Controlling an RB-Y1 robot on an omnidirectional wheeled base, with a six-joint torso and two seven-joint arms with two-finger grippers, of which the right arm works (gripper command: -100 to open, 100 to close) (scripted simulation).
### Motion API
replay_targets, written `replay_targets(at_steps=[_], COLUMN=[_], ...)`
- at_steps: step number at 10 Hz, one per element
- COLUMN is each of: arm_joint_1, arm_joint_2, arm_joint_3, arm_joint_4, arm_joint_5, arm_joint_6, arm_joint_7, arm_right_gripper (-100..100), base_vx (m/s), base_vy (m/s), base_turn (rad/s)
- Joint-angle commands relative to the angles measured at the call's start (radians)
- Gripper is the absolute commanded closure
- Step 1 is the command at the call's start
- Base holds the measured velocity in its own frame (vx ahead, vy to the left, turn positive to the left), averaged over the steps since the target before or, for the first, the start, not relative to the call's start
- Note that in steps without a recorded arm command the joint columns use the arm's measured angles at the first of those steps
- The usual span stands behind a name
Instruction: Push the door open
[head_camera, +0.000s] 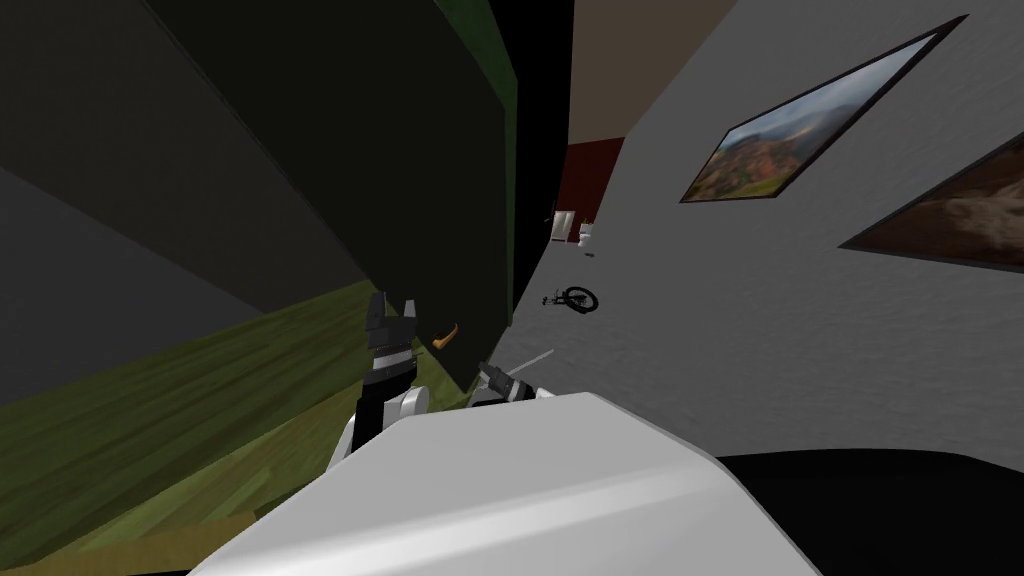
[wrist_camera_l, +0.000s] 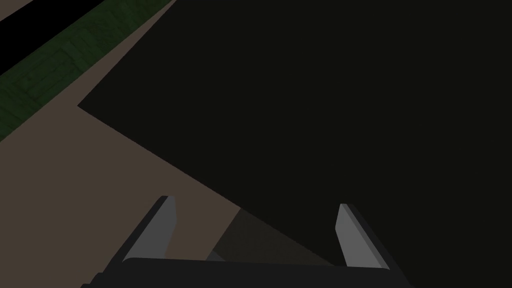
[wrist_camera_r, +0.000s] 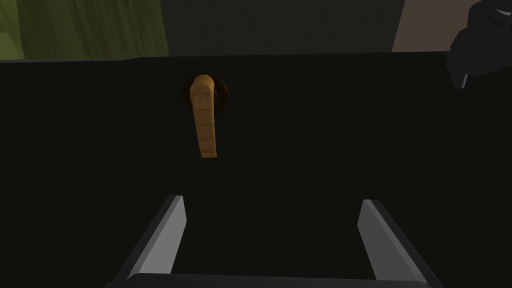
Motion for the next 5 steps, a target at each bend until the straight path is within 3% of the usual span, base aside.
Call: replay_targets(at_steps=[1,5], arm_joint_1=[-0.012,-0.040], arm_joint_2=[0.000,-0.011], arm_joint_3=[0.015,0.068], arm_joint_4=[0.033,0.106], arm_joint_5=[-0.001,-0.004], arm_joint_6=[-0.010,-0.022], arm_joint_7=[-0.003,-0.013], arm_right_gripper=[-100,-100], base_vx=[0.116,0.121], base_vy=[0.023,0.021], base_turn=[-0.014,-0.026])
